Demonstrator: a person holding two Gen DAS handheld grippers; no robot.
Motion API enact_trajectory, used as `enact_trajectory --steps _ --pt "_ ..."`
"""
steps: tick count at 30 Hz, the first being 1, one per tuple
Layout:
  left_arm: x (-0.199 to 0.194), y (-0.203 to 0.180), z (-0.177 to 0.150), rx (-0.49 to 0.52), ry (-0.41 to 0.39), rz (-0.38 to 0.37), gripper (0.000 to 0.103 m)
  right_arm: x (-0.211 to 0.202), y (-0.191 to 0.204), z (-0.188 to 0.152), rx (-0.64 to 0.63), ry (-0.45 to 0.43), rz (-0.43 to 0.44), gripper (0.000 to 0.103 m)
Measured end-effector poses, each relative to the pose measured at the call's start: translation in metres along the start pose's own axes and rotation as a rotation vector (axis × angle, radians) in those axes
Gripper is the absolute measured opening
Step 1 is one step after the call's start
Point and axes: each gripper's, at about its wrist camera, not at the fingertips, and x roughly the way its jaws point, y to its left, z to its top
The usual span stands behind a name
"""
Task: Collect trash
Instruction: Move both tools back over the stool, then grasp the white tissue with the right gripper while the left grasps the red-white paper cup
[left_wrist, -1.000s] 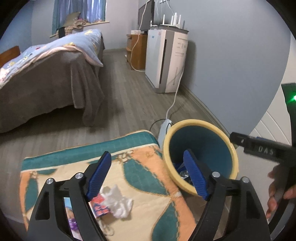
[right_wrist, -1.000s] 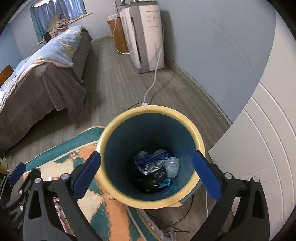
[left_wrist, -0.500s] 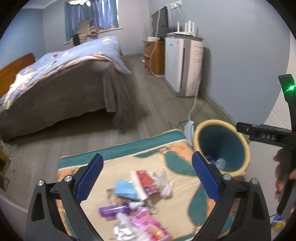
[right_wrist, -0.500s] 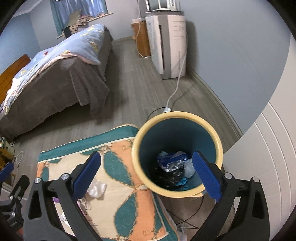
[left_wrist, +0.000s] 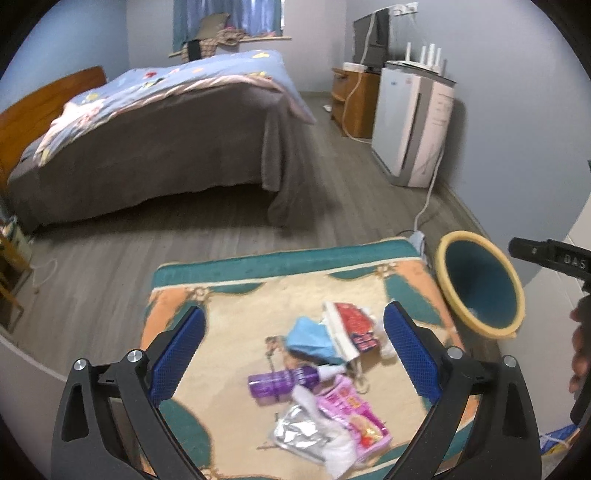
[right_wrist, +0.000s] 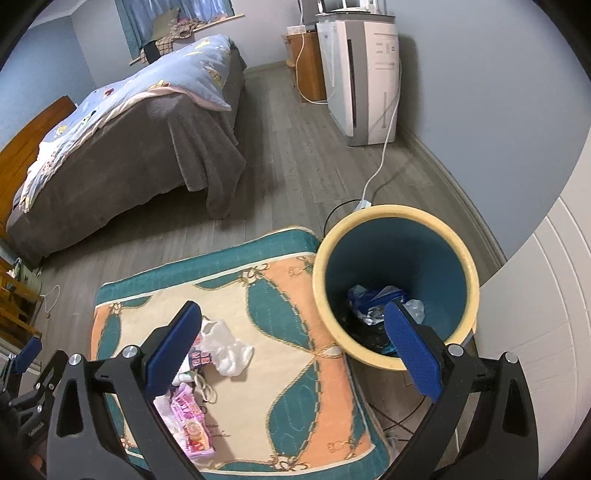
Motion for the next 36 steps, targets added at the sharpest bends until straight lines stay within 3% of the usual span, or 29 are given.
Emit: enact_trajectory --steps 4,20,26,30,36 --pt "0.002 0.014 -0.003 -0.032 0.014 0.006 0.096 0.005 0.011 -0.004 -0.016 0.018 0.004 0.097" --pt "0.007 0.034 -0.01 -0.006 0.036 0.024 0.096 0.04 0.05 -0.023 -0.139 0.071 -0.004 0.097" --pt "0.017 0.034 -0.015 0.037 0.052 0.04 0.096 0.069 0.056 -0.033 -0.13 0.135 -0.004 0.097" --pt "0.029 0.035 -0.018 0.069 0.076 0.067 0.096 0.088 0.071 -0.039 -0.189 0.174 -0.011 0.097" --pt "0.051 0.046 -0.018 0.06 0.111 0.072 0.096 0.117 0.084 -0.047 -0.206 0.243 -0.026 0.097"
